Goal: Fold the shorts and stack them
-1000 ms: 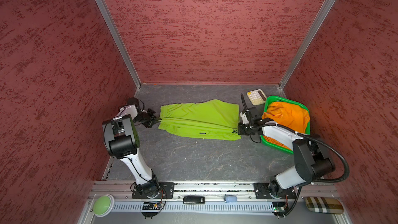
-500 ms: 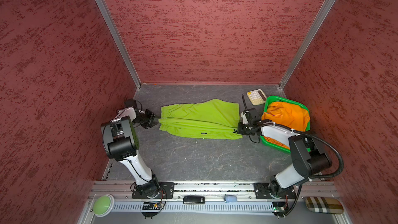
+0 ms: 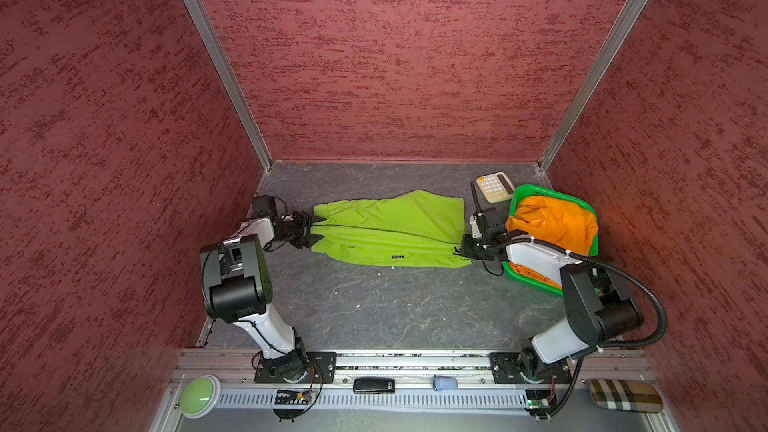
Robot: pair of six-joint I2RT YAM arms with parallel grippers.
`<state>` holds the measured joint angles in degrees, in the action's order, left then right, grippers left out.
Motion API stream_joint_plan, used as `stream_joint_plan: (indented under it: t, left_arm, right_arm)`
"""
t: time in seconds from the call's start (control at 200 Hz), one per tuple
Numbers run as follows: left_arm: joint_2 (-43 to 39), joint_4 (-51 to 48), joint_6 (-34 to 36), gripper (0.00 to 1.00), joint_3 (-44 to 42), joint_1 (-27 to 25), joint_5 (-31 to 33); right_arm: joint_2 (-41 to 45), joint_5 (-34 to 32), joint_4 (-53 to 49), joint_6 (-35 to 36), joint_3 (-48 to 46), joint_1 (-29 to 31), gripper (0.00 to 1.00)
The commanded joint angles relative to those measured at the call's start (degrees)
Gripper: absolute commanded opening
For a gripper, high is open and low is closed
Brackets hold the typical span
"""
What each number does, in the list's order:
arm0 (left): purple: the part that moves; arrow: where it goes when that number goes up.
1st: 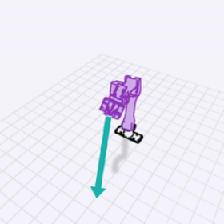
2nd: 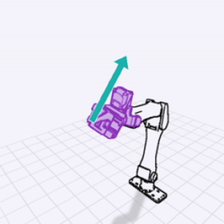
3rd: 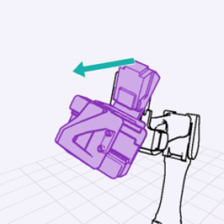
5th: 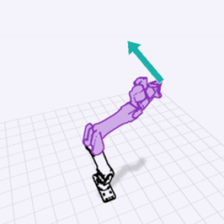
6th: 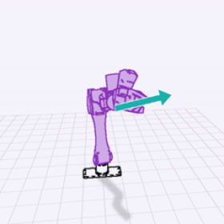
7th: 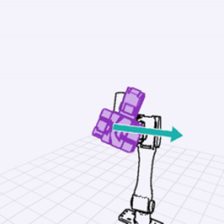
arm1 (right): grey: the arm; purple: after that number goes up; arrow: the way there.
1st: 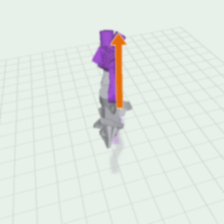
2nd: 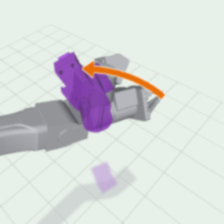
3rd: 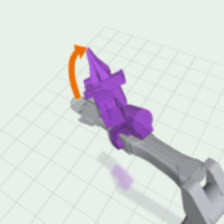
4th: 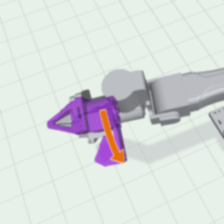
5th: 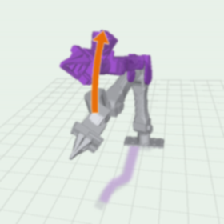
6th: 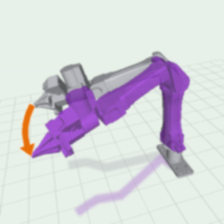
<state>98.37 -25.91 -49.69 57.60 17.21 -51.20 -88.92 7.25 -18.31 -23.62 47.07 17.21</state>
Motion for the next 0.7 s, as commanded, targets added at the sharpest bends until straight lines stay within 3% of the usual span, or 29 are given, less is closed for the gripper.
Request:
stream_joint_plan:
  t: [0.0, 0.13, 0.23, 0.366, 0.476, 0.596, 0.696]
  left_arm:
    - [0.3, 0.0, 0.5, 0.55, 0.1, 0.6, 0.1]
    - [2.2, -0.3, 1.0, 0.53, -0.3, 1.0, 0.9]
    - [3.1, 0.4, 0.8, 0.46, -0.2, 1.2, 0.8]
    - [4.4, 1.2, 0.8, 0.27, 0.2, 1.6, 0.0]
    - [5.1, 2.1, 0.6, 0.0, 0.7, 1.9, -1.1]
    - [3.5, 1.5, -0.1, 0.0, 3.5, 2.0, -2.3]
    - [0.2, -3.3, 2.4, 0.0, 6.5, 2.0, -0.6]
  right_arm:
    - [2.3, -1.5, -0.1, -0.7, -0.1, 0.4, 0.0]
    - [3.1, -1.9, -0.6, -0.3, 0.7, 0.3, 0.0]
    - [3.4, -2.3, -0.8, -0.1, 1.1, 0.4, 0.0]
    - [3.7, -2.5, -0.7, -0.2, 1.2, 0.3, 0.0]
    - [4.2, -3.1, -1.0, -0.1, 2.1, 0.4, 0.0]
    - [5.4, -4.1, -4.2, 0.7, 6.0, 0.3, 0.0]
    - [11.3, -5.6, -7.2, 1.5, 8.0, 0.4, 0.0]
